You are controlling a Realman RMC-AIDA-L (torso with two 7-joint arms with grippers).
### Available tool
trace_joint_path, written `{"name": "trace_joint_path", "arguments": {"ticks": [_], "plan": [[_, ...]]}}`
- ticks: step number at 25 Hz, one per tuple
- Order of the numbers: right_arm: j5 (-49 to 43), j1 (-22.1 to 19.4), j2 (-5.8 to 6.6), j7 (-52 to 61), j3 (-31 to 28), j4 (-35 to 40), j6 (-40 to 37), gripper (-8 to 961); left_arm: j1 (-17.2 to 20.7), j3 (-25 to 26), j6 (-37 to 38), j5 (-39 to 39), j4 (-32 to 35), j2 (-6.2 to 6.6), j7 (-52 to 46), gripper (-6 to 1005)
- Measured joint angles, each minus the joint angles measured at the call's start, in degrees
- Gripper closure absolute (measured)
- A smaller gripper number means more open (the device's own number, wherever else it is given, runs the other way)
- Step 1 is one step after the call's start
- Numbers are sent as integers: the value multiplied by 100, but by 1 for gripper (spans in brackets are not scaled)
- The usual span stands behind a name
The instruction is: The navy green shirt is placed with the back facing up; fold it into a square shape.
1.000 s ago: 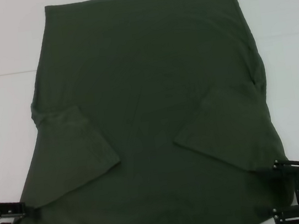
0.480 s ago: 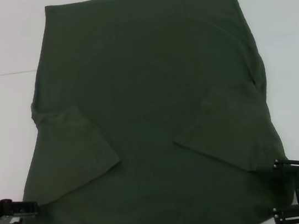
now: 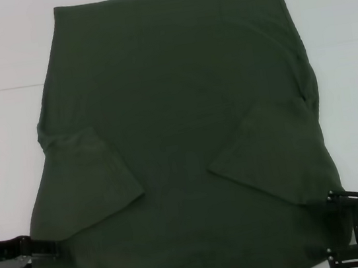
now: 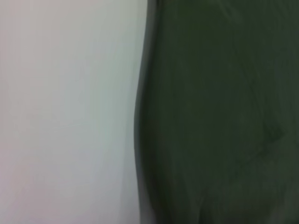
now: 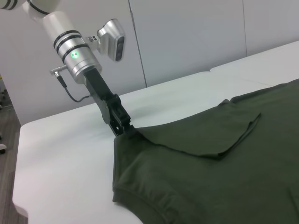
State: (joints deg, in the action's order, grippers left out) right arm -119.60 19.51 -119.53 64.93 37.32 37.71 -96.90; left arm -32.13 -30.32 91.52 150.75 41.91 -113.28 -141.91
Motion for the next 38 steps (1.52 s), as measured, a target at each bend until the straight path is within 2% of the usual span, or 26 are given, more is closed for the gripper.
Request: {"name": "trace_joint_path", "arguments": {"ticks": [5,11,17,21,23,26,28,31,35,38], "plan": [[14,0,0,7,-8,9,-4,87,106,-81,-57,12,349,-129,136,295],[24,10,0,11,-13,17,-17,88,105,-210,-127,36,323,-129,129,422],[26,9,0,45,-14,41,-31,88,93,-207,-128,40,317,-126,120,673],[35,62,0,409,-15,186,-104,88,70,-198,-121,24,242,-97,136,875],[31,129,-2,1012,-7,523,-245,88,69,-187,-110,7,238,-91,150,917],[-128,330,21,2556,117,1384,-466,88,68,-190,-77,-15,238,-88,187,960],[-486,634,95,4139,287,2061,-689,88,67,-185,-60,-27,238,-88,243,960],[-1073,1134,232,5830,400,2760,-1048,88,66,-166,-55,-44,238,-88,312,960],[-2246,1765,232,7374,422,3396,-1490,88,63,-165,-54,-50,238,-87,420,961],[-3061,2108,213,8094,443,3487,-1608,91,58,-178,-56,-53,238,-69,455,961]]}}
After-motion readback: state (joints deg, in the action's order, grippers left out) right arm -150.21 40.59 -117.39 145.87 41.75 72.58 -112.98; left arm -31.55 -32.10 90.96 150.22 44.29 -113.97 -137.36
